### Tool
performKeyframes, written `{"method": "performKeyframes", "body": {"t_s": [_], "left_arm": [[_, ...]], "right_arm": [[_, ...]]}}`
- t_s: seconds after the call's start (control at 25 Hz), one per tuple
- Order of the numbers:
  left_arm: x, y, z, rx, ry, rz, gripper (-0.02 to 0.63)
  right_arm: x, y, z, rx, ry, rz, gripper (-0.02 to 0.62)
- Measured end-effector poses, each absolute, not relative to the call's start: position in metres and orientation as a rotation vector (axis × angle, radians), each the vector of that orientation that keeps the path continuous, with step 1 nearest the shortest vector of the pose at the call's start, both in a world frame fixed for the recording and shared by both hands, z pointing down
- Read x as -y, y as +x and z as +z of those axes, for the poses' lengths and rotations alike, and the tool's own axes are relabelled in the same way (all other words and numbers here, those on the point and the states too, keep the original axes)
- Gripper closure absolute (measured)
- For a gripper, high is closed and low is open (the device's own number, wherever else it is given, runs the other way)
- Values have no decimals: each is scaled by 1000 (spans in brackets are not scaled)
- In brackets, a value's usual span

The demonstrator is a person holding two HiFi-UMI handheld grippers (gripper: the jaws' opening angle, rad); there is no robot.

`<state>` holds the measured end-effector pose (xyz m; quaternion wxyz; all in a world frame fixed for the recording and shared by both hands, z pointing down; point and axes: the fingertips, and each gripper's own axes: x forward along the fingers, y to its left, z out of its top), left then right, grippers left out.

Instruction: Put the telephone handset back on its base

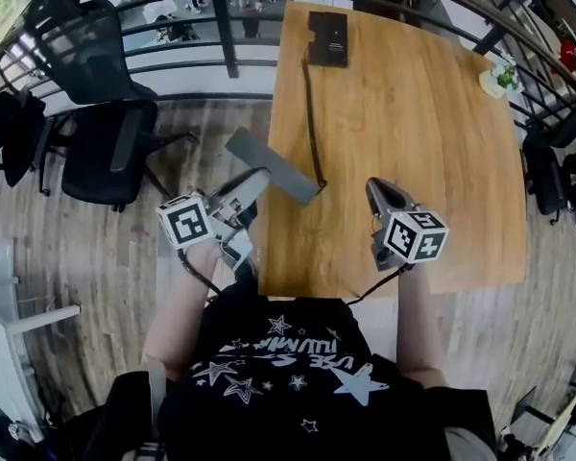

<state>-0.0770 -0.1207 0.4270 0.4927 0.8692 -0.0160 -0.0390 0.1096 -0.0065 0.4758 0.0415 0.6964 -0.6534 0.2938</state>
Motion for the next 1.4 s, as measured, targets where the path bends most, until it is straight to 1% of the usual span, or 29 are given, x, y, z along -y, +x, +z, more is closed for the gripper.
{"method": "performKeyframes", "body": {"t_s": [0.32, 0.6, 1.04, 1.4], "left_arm": [[163, -75, 431, -154, 2101, -1, 531], [163, -57, 444, -254, 2055, 73, 531], [122, -38, 427, -255, 2140, 149, 531], [127, -40, 426, -177, 2142, 134, 531]], "right_arm": [[9, 79, 480, 1813, 2315, 959, 594], [-6, 69, 481, 1709, 2442, 988, 594], [-28, 77, 481, 1859, 2363, 989, 594], [-26, 82, 488, 1931, 2318, 1011, 594]]}}
